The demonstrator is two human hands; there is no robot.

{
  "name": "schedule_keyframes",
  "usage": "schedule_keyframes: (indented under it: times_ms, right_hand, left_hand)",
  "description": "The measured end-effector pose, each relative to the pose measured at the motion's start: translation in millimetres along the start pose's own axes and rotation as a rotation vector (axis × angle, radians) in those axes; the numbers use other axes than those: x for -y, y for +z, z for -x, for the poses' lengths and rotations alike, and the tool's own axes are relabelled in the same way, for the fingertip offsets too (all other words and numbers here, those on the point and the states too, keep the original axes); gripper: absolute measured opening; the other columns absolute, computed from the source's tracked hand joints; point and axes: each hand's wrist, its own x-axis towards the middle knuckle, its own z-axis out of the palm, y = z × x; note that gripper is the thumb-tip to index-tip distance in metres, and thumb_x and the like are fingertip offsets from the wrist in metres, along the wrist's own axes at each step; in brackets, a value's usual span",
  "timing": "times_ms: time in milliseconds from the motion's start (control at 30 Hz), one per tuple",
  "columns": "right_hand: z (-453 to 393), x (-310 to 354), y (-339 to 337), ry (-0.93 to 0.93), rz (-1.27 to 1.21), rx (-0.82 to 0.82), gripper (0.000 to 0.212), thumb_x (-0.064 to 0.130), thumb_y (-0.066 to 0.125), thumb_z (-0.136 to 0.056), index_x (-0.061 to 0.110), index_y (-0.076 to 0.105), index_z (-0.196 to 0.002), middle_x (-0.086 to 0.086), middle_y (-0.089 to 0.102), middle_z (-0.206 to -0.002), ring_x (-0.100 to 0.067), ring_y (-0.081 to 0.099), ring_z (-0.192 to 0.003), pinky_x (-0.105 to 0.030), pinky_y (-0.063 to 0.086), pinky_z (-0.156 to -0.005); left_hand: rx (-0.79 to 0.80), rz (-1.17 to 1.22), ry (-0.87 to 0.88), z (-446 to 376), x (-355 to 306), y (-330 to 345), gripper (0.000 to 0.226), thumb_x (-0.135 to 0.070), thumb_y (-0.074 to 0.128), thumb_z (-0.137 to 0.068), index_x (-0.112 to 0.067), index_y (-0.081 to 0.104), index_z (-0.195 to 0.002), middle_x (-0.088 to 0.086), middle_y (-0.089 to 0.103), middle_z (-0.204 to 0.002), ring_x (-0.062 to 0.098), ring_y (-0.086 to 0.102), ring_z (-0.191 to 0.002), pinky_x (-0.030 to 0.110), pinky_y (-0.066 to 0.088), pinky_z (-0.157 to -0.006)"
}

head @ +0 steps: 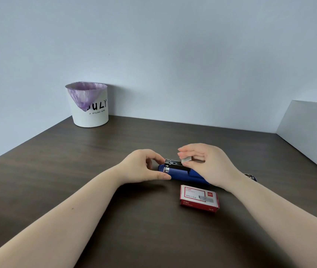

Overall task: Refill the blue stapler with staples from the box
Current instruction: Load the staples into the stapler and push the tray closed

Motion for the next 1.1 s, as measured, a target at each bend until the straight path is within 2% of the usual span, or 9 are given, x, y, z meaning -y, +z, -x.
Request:
schedule_keyframes:
  times_ms: [100,300,467,600,733,833,933,1033,1100]
  right_hand:
    - [1.2,-3.5,-0.5,-0.010,0.002,-0.011,0.035,0.008,0.069,-0.080,0.036,0.062,-0.099,0.017,0.070,-0.095,0.007,0.064,-0.096,-0.001,0.045,-0.083]
    - [2.0,-8.3,1.0,-0.017,0.004,0.012,0.027,0.008,0.071,-0.079,0.024,0.069,-0.101,0.014,0.071,-0.097,0.004,0.065,-0.097,-0.006,0.048,-0.086]
    - [2.6,-9.1,-1.1,-0.019,-0.026,0.003,0.026,0.008,0.070,-0.079,0.022,0.069,-0.101,0.016,0.070,-0.095,0.009,0.065,-0.094,-0.001,0.046,-0.080]
    - [0.8,-11.0,2.1,-0.027,0.011,0.013,0.025,0.007,0.069,-0.080,0.020,0.070,-0.102,0.014,0.070,-0.097,0.016,0.062,-0.088,0.001,0.044,-0.079]
    - [-1.4,-9.5,1.6,-0.019,0.073,0.057,0.026,0.008,0.067,-0.083,0.020,0.069,-0.106,0.013,0.068,-0.099,0.017,0.061,-0.085,0.006,0.040,-0.078]
    - [-1.0,-6.5,1.6,-0.045,0.175,0.117,0.028,0.011,0.063,-0.086,0.022,0.068,-0.111,0.016,0.065,-0.104,0.005,0.061,-0.097,0.003,0.039,-0.083]
    - [0.2,-4.3,-0.2,-0.051,0.208,0.103,0.029,0.019,0.066,-0.084,0.025,0.066,-0.113,0.020,0.064,-0.108,0.005,0.060,-0.103,-0.004,0.038,-0.090]
    - [3.4,-4.5,-8.7,-0.059,0.255,-0.044,0.012,0.021,0.065,-0.084,0.023,0.070,-0.096,0.016,0.067,-0.093,0.000,0.061,-0.090,-0.003,0.041,-0.077]
    - [5.9,-6.9,-13.0,-0.080,0.360,-0.050,0.009,0.017,0.061,-0.087,0.017,0.070,-0.086,0.009,0.065,-0.084,-0.004,0.057,-0.079,-0.007,0.039,-0.068]
  left_hand:
    - [-0.001,-0.003,0.013,-2.6,-0.5,0.3,0.039,-0.044,0.083,-0.058,-0.032,0.066,-0.091,-0.003,0.060,-0.072,0.005,0.050,-0.061,0.024,0.048,-0.067]
    - [-0.002,-0.018,0.026,-3.1,0.5,0.6,0.039,-0.045,0.082,-0.060,-0.031,0.067,-0.093,-0.002,0.061,-0.075,0.005,0.051,-0.063,0.022,0.047,-0.067]
    - [0.004,-0.016,0.021,-3.3,1.8,0.8,0.039,-0.046,0.081,-0.061,-0.031,0.067,-0.094,-0.001,0.062,-0.075,0.006,0.052,-0.063,0.024,0.047,-0.068]
    - [0.006,-0.029,0.032,-3.1,1.1,0.2,0.037,-0.046,0.081,-0.061,-0.033,0.066,-0.093,0.007,0.068,-0.089,0.008,0.054,-0.067,0.029,0.051,-0.071]
    - [0.010,-0.036,0.040,-1.7,-1.7,-0.1,0.035,-0.043,0.082,-0.062,-0.034,0.065,-0.091,0.003,0.066,-0.084,0.007,0.053,-0.066,0.030,0.051,-0.072]
    - [0.006,-0.039,0.045,-1.5,-1.5,-0.1,0.035,-0.042,0.083,-0.061,-0.035,0.064,-0.090,-0.001,0.064,-0.085,0.007,0.053,-0.066,0.027,0.050,-0.072]
    - [0.006,-0.045,0.053,0.7,0.5,0.4,0.037,-0.042,0.083,-0.062,-0.031,0.067,-0.094,0.000,0.065,-0.088,0.007,0.053,-0.067,0.027,0.049,-0.073]
    - [0.009,-0.054,0.062,1.8,1.5,0.7,0.040,-0.041,0.083,-0.062,-0.028,0.067,-0.096,-0.001,0.063,-0.087,0.008,0.053,-0.068,0.027,0.049,-0.074]
    - [0.004,-0.054,0.064,-0.5,1.2,0.4,0.039,-0.041,0.083,-0.062,-0.029,0.067,-0.096,-0.001,0.064,-0.089,0.008,0.053,-0.068,0.026,0.048,-0.074]
